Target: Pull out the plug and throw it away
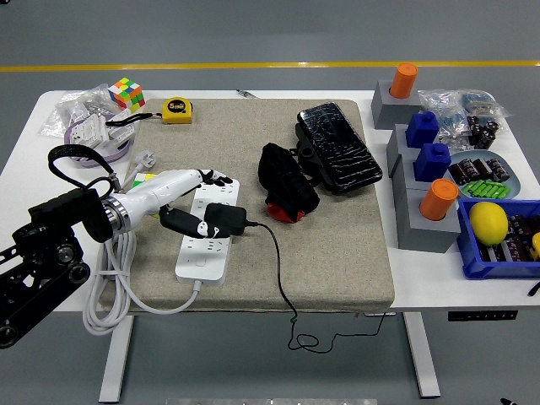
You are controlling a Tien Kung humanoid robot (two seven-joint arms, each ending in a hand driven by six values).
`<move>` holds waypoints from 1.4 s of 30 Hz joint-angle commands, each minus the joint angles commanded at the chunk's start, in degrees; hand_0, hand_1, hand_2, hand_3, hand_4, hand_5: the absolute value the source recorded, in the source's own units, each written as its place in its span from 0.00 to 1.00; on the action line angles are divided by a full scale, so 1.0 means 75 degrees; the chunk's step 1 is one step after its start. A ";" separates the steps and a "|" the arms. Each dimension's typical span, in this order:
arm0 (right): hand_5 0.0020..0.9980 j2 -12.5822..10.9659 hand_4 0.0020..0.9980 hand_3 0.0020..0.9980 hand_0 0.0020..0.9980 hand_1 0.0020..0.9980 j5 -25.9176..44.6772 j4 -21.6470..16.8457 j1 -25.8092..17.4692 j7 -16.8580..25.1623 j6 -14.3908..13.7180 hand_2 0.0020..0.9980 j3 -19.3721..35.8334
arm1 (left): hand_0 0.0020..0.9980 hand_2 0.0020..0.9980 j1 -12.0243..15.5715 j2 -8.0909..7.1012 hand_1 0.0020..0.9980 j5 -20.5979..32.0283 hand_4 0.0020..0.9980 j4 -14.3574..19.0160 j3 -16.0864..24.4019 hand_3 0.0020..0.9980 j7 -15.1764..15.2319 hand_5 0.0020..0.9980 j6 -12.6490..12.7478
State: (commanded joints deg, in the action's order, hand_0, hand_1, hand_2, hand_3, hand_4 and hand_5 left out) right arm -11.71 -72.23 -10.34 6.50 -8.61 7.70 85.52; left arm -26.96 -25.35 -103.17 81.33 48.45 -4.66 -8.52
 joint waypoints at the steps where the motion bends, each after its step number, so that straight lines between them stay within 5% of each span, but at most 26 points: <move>1: 0.48 0.0001 1.00 0.60 0.64 0.68 -0.0003 0.0002 0.0000 -0.0003 0.0001 0.69 0.0003 | 0.78 0.87 -0.0013 0.0010 0.88 -0.0019 1.00 -0.0019 -0.0013 0.88 0.0000 0.39 0.0013; 5: 0.48 0.0004 1.00 0.60 0.64 0.68 -0.0019 0.0004 -0.0015 -0.0027 0.0000 0.69 0.0038 | 0.78 0.87 -0.0162 0.0085 0.88 -0.0269 1.00 -0.0212 -0.0183 0.88 0.0084 0.39 0.0233; 6: 0.48 0.0002 1.00 0.60 0.64 0.68 -0.0028 0.0004 -0.0018 -0.0032 -0.0002 0.69 0.0050 | 0.72 0.78 -0.0222 0.0111 0.77 -0.0385 1.00 -0.0295 -0.0255 0.82 0.0152 0.17 0.0342; 11: 0.48 -0.0008 1.00 0.60 0.64 0.68 -0.0007 0.0004 -0.0011 -0.0031 -0.0001 0.69 0.0029 | 0.72 0.78 -0.0425 0.0209 0.77 -0.0575 1.00 -0.0589 -0.0505 0.82 0.0239 0.17 0.0492; 12: 0.48 -0.0009 1.00 0.60 0.64 0.68 0.0003 0.0004 -0.0009 -0.0028 0.0001 0.69 0.0016 | 0.60 0.64 -0.0450 0.0220 0.66 -0.0572 0.95 -0.0617 -0.0549 0.70 0.0244 0.04 0.0494; 17: 0.48 0.0007 1.00 0.60 0.64 0.68 0.0022 0.0004 -0.0018 -0.0029 0.0008 0.69 -0.0010 | 0.60 0.64 -0.0563 0.0320 0.66 -0.0544 0.95 -0.0761 -0.0782 0.70 0.0328 0.04 0.0602; 18: 0.48 0.0009 1.00 0.60 0.64 0.68 0.0022 0.0004 -0.0024 -0.0032 0.0009 0.69 -0.0010 | 0.53 0.54 -0.0581 0.0355 0.58 -0.0522 0.88 -0.0795 -0.0817 0.57 0.0356 0.00 0.0647; 30: 0.48 -0.0019 1.00 0.60 0.64 0.68 0.0067 0.0004 0.0003 -0.0017 0.0012 0.69 -0.0098 | 0.48 0.51 -0.0872 0.0748 0.52 -0.0611 0.83 -0.1419 -0.0978 0.54 0.0421 0.00 0.0839; 41: 0.48 -0.0044 1.00 0.60 0.64 0.68 0.0092 0.0004 -0.0014 -0.0021 0.0018 0.69 -0.0181 | 0.48 0.51 -0.0883 0.0721 0.53 -0.0739 0.81 -0.1511 -0.1067 0.54 0.0284 0.00 0.0780; 42: 0.48 -0.0043 1.00 0.60 0.64 0.68 0.0096 0.0004 -0.0014 -0.0020 0.0019 0.69 -0.0192 | 0.50 0.59 -0.0880 0.0718 0.64 -0.0730 0.84 -0.1512 -0.1069 0.59 0.0281 0.00 0.0779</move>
State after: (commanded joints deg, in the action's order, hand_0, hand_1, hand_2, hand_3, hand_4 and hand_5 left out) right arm -12.03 -71.51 -10.31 6.39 -8.76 7.85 84.08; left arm -33.56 -19.97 -108.64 69.99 40.44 -2.55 -2.68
